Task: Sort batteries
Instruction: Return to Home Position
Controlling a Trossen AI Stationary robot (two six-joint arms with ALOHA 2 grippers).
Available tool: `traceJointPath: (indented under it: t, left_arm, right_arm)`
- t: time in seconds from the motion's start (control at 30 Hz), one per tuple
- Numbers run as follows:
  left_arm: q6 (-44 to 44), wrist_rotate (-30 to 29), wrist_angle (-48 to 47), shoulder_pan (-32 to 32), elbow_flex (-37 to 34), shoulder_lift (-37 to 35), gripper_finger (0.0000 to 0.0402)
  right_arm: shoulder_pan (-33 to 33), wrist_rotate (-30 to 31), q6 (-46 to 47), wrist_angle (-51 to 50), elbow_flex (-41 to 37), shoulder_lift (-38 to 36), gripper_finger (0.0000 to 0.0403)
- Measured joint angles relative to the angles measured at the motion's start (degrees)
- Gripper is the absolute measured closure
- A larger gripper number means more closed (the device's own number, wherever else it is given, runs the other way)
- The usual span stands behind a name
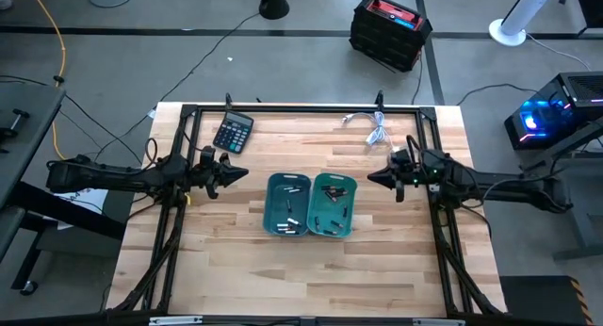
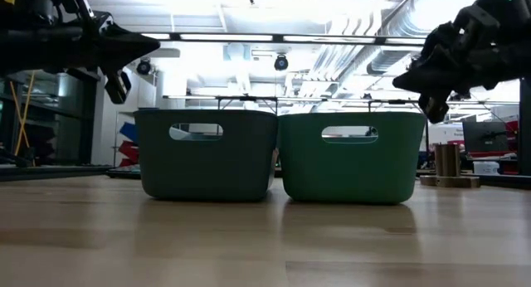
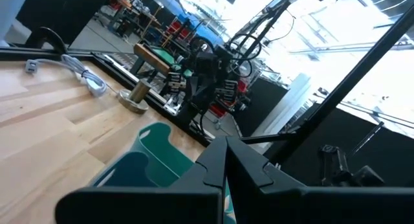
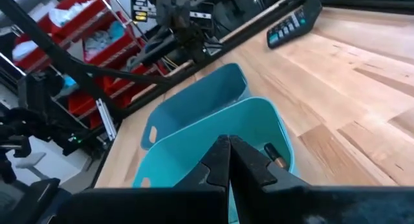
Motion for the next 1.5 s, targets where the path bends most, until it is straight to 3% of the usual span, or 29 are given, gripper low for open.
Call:
traceJointPath:
  t: [0.33, 0.5, 0.67, 1.0, 1.1, 1.3, 1.5]
  left_arm:
    - [0.00, 0.01, -0.18, 0.00, 0.02, -0.17, 0.0402]
    - [0.00, 0.01, -1.69, 0.00, 0.04, -2.52, 0.0402]
    - [0.02, 0.02, -11.49, 0.01, 0.07, -8.75, 0.0402]
    - [0.01, -0.04, -38.44, 0.02, 0.05, -23.52, 0.0402]
    - [0.02, -0.83, -38.50, -0.02, 0.15, -27.54, 0.0402]
    - [0.02, -0.85, -38.56, 0.07, 0.15, -32.26, 0.0402]
    - [0.02, -0.91, -38.51, -1.04, 0.15, -32.15, 0.0402]
  right_arm:
    - [1.89, 0.40, -7.21, 1.22, -3.83, 0.06, 0.0403]
    - [2.33, 5.59, -10.27, -0.52, -5.58, 0.09, 0.0403]
    - [2.31, 10.09, -10.48, -3.90, -5.58, 0.10, 0.0403]
    - [2.31, 10.38, -10.50, -4.43, -5.58, 0.14, 0.0403]
    - [2.33, 10.38, -10.50, -4.88, -5.58, -0.16, 0.0403]
    - [3.33, 10.46, -10.48, -10.74, -5.58, -9.50, 0.0403]
    - [4.21, 10.49, -10.50, -10.68, -5.58, -19.33, 0.0402]
